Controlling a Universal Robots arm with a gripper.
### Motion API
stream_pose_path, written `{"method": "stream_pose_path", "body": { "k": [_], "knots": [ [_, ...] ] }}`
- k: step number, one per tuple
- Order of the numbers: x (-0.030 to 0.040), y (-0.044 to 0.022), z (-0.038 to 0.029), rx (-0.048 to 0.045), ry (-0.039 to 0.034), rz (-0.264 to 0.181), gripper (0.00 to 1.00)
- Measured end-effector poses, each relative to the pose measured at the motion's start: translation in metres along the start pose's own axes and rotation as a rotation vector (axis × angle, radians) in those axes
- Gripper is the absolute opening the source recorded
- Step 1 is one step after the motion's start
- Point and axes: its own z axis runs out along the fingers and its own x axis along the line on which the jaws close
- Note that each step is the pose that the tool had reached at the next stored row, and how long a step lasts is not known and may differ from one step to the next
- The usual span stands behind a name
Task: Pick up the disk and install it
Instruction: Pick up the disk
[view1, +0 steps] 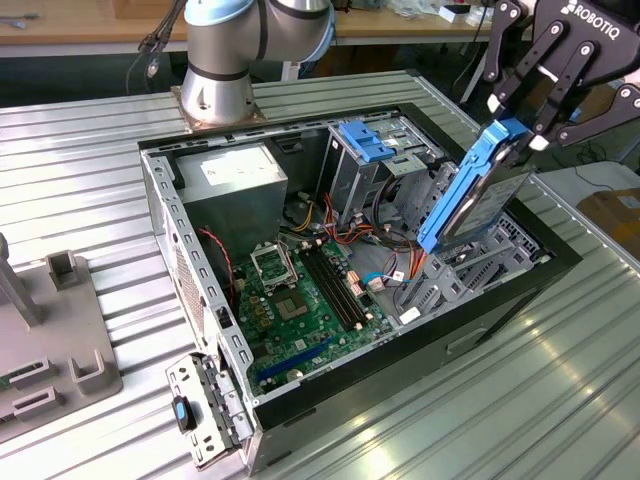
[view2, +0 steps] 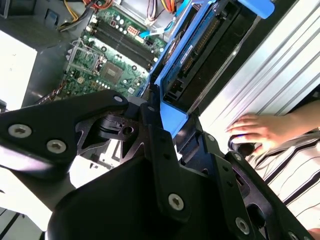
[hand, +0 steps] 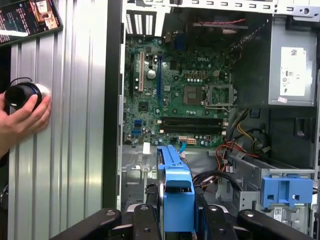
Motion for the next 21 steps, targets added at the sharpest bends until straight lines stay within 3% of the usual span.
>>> {"method": "stream_pose_path", "body": {
  "k": [6, 13, 14, 15, 17, 21],
  "knots": [
    [0.001, -0.0254, 0.0011, 0.0, 0.0, 0.0, 0.36],
    [0.0015, -0.035, 0.0022, 0.0, 0.0001, 0.0, 0.36],
    [0.0024, -0.0447, 0.0091, -0.0001, 0.0, 0.0, 0.36],
    [0.0029, -0.0481, 0.0124, 0.0, 0.0001, 0.0, 0.36],
    [0.0032, -0.0504, 0.0125, 0.0003, -0.0062, 0.0, 0.36],
    [0.0027, -0.0506, 0.0033, 0.0004, -0.0115, 0.0, 0.36]
  ]
}}
